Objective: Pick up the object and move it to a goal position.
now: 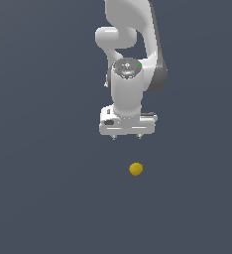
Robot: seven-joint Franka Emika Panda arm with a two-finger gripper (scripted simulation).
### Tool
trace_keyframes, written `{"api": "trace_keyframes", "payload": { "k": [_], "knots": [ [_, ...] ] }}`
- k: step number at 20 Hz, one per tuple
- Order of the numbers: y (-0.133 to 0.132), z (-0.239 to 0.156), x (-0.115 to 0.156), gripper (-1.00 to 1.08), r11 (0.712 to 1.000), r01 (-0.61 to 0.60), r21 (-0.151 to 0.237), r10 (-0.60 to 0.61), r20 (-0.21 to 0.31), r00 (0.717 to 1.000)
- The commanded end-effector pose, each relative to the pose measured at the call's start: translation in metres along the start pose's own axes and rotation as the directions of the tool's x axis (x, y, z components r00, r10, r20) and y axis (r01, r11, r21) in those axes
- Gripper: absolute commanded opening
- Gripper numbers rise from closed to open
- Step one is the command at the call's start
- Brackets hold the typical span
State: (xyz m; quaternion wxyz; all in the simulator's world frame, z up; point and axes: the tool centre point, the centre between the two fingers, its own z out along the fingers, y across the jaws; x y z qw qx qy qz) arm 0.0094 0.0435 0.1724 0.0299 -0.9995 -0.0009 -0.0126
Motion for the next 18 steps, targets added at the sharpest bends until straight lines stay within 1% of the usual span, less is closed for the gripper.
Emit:
{"api": "trace_keyframes", "payload": {
  "k": [1,9,14,18],
  "knots": [
    [0.000,0.001,0.001,1.00,1.000,-0.004,0.000,0.004,0.000,1.000],
    [-0.006,0.015,0.016,1.00,0.998,-0.055,-0.007,0.055,0.005,0.998],
    [-0.014,0.033,0.034,1.00,0.993,-0.116,-0.019,0.116,0.009,0.993],
    [-0.023,0.054,0.050,1.00,0.983,-0.178,-0.033,0.178,0.011,0.984]
  ]
}}
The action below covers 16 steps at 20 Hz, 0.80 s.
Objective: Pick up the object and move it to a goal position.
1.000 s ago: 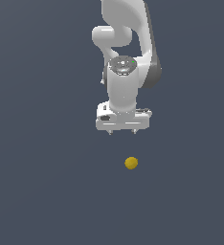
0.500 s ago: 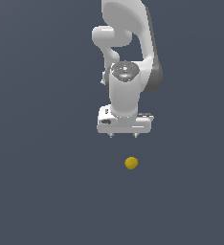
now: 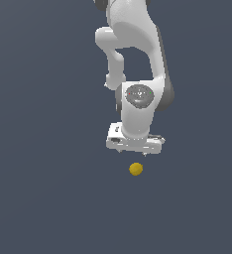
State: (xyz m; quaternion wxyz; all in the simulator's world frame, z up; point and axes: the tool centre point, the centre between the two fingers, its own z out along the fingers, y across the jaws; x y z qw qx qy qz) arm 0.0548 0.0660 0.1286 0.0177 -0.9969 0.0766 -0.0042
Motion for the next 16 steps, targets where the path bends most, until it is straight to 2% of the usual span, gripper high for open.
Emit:
{"api": "trace_keyframes", "payload": {
  "k": [1,9,16],
  "knots": [
    [-0.007,0.013,0.009,1.00,0.999,-0.038,-0.009,0.038,0.002,0.999],
    [-0.023,0.043,0.025,1.00,0.992,-0.120,-0.030,0.120,0.001,0.993],
    [-0.028,0.051,0.028,1.00,0.989,-0.141,-0.036,0.141,0.000,0.990]
  ]
}}
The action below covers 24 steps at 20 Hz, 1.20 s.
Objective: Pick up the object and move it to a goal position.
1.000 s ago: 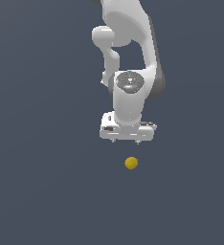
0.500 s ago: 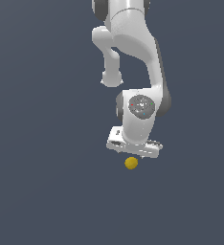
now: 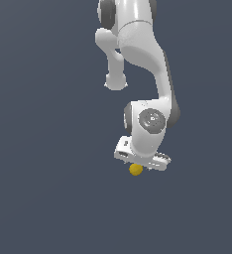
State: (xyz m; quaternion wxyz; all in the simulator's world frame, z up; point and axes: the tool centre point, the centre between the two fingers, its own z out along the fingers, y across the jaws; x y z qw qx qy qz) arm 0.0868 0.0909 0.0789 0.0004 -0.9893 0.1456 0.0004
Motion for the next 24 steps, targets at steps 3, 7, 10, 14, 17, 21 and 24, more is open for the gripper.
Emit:
{"api": "trace_keyframes", "payload": {
  "k": [3,7,10,14,17,21,24],
  "knots": [
    [0.000,0.002,0.000,1.00,1.000,0.000,0.000,0.000,0.000,1.000],
    [0.000,0.015,0.000,1.00,1.000,-0.001,0.000,0.001,0.000,1.000],
    [0.000,0.032,0.000,1.00,1.000,-0.002,0.000,0.002,-0.001,1.000],
    [0.000,0.049,-0.001,1.00,1.000,-0.003,-0.001,0.003,-0.001,1.000],
    [0.000,0.052,0.000,1.00,1.000,-0.003,-0.001,0.003,-0.001,1.000],
    [-0.001,0.051,0.001,-1.00,1.000,-0.003,-0.001,0.003,-0.001,1.000],
    [-0.001,0.051,0.001,-1.00,1.000,-0.003,-0.001,0.003,-0.001,1.000]
  ]
}}
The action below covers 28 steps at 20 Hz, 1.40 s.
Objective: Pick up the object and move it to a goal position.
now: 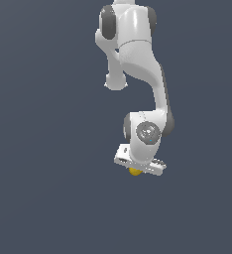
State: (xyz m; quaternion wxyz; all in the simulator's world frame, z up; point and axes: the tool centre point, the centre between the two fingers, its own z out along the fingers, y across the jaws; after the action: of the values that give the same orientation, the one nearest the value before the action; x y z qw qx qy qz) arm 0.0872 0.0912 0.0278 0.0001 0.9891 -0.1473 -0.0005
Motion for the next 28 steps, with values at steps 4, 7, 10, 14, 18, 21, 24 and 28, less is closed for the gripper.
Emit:
{"api": "trace_keyframes", "payload": {
  "k": [4,7,10,14,18,21,24,28],
  "knots": [
    [0.000,0.000,0.000,-1.00,1.000,0.000,0.000,0.000,-0.001,1.000],
    [0.001,0.000,0.000,-1.00,1.000,0.000,0.000,0.000,0.000,1.000],
    [0.002,-0.004,0.000,-1.00,1.000,0.008,0.000,-0.008,-0.001,1.000],
    [0.008,-0.015,0.000,-1.00,0.999,0.033,0.002,-0.033,-0.003,0.999],
    [0.017,-0.033,0.000,-1.00,0.997,0.074,0.004,-0.074,-0.006,0.997],
    [0.026,-0.051,0.000,-1.00,0.993,0.115,0.006,-0.115,-0.010,0.993],
    [0.037,-0.073,0.000,-1.00,0.986,0.164,0.009,-0.164,-0.014,0.986],
    [0.055,-0.106,0.002,-1.00,0.971,0.239,0.012,-0.238,-0.021,0.971]
  ]
}}
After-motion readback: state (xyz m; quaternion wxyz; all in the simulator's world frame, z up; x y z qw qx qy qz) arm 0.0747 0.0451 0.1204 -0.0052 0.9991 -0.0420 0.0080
